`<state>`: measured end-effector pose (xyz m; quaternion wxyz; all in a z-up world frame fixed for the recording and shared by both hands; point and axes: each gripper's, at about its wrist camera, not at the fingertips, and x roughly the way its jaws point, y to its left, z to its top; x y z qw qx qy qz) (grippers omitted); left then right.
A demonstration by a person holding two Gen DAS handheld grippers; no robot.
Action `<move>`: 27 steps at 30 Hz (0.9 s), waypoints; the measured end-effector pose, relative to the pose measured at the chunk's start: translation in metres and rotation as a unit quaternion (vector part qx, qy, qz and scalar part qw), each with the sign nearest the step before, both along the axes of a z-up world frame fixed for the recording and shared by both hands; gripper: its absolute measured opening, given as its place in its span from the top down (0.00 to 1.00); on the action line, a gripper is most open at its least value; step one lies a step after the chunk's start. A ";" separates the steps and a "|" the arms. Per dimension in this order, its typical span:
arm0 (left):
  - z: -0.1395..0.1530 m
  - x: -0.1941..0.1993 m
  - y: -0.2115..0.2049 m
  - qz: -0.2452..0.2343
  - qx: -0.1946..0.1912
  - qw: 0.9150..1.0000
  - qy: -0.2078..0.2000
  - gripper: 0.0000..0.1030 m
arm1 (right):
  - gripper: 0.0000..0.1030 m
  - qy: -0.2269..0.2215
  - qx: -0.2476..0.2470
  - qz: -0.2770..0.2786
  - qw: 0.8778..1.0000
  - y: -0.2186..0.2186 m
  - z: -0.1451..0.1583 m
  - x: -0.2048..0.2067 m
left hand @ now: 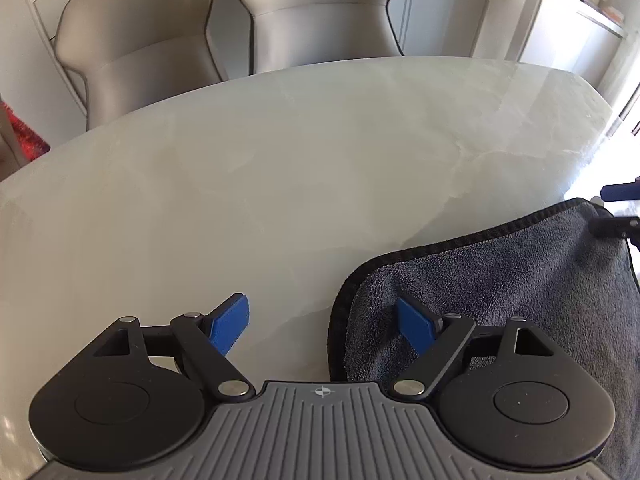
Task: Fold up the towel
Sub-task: 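Open both grippers and release the towel corners, then move both grippers to the black-trimmed edge of the towel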
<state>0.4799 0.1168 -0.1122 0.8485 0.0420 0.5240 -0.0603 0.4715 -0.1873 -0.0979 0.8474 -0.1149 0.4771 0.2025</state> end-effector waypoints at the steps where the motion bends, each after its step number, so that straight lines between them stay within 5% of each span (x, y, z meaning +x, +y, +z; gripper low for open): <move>1: -0.001 -0.001 0.001 0.007 -0.001 1.000 0.001 0.10 | 0.23 0.000 -0.005 -0.006 1.000 0.000 -0.001 0.000; 15: 0.005 -0.002 -0.002 0.021 0.000 1.000 -0.009 0.03 | 0.14 -0.015 0.018 -0.025 0.999 -0.010 -0.010 -0.012; 27: -0.001 -0.004 -0.002 0.027 -0.008 1.000 0.002 0.03 | 0.37 -0.020 0.023 0.006 1.000 0.000 -0.008 -0.017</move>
